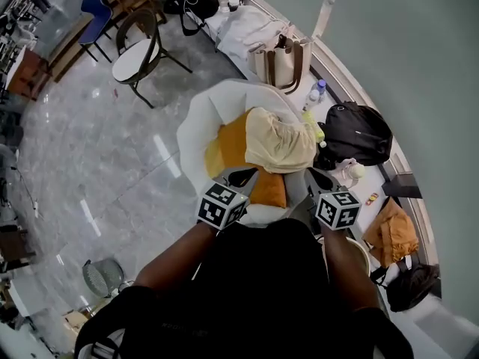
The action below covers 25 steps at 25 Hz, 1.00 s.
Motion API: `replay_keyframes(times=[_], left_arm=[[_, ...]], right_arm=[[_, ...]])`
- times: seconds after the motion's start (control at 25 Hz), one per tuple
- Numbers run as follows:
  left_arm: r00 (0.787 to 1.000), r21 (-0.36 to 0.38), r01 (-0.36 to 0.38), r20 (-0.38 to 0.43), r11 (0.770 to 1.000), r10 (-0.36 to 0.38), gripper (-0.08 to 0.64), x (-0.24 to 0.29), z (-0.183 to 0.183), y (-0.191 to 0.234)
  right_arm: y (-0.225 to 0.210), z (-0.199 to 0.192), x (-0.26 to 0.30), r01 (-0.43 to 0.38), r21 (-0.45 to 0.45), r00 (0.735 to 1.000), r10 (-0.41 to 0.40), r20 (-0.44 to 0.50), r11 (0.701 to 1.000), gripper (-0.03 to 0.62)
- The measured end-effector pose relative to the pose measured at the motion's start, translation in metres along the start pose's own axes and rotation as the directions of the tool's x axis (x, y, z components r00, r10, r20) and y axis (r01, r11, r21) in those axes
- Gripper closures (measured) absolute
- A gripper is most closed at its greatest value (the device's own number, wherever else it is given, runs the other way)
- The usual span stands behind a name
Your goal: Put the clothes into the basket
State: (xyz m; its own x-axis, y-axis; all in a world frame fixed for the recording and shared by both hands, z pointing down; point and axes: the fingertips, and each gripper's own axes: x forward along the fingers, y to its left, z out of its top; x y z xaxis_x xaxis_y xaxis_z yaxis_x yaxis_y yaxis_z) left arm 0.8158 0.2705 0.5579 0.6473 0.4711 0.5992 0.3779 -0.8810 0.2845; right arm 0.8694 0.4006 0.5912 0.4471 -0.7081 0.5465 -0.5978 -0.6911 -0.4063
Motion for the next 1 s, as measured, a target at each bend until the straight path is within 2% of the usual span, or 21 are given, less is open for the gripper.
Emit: replay_keyframes(times=[0.24,0.52,0.72,0.92,0.96,1.0], left_arm=[[0.996,-0.094,-0.081,-0.052,0.992,0.076,0.560,0.038,-0.004,0.005],[0.983,-0.173,-0.171,-0.091,0.970,0.157,0.560,0.067,-0.011,0.025],[0.975,-0.199,-0.203,-0.135,0.959,0.179,0.560,0.084,-0.030,0.037],[0.967,-0.211,-0.229,-0.160,0.950,0.197,0.560,0.094,-0.043,0.048],[0.966,-0.216,-0.234,-0.163,0.948,0.202,0.560,0.095,-0.045,0.051],[0.964,-0.223,-0.240,-0.166,0.945,0.206,0.560,0.095,-0.047,0.053]], right_arm=[[-0.088,-0.026,0.049,0.018,0.006,0.991,-0.017,-0.132,1.000,0.575],[-0.162,-0.063,0.131,0.014,-0.189,0.957,-0.068,-0.283,0.982,0.575],[-0.211,-0.069,0.190,0.040,-0.267,0.937,-0.129,-0.325,0.963,0.574],[-0.251,-0.073,0.241,0.069,-0.356,0.912,-0.203,-0.356,0.932,0.574],[-0.257,-0.075,0.250,0.069,-0.365,0.907,-0.211,-0.364,0.929,0.566],[-0.263,-0.076,0.257,0.072,-0.368,0.902,-0.218,-0.372,0.927,0.524]])
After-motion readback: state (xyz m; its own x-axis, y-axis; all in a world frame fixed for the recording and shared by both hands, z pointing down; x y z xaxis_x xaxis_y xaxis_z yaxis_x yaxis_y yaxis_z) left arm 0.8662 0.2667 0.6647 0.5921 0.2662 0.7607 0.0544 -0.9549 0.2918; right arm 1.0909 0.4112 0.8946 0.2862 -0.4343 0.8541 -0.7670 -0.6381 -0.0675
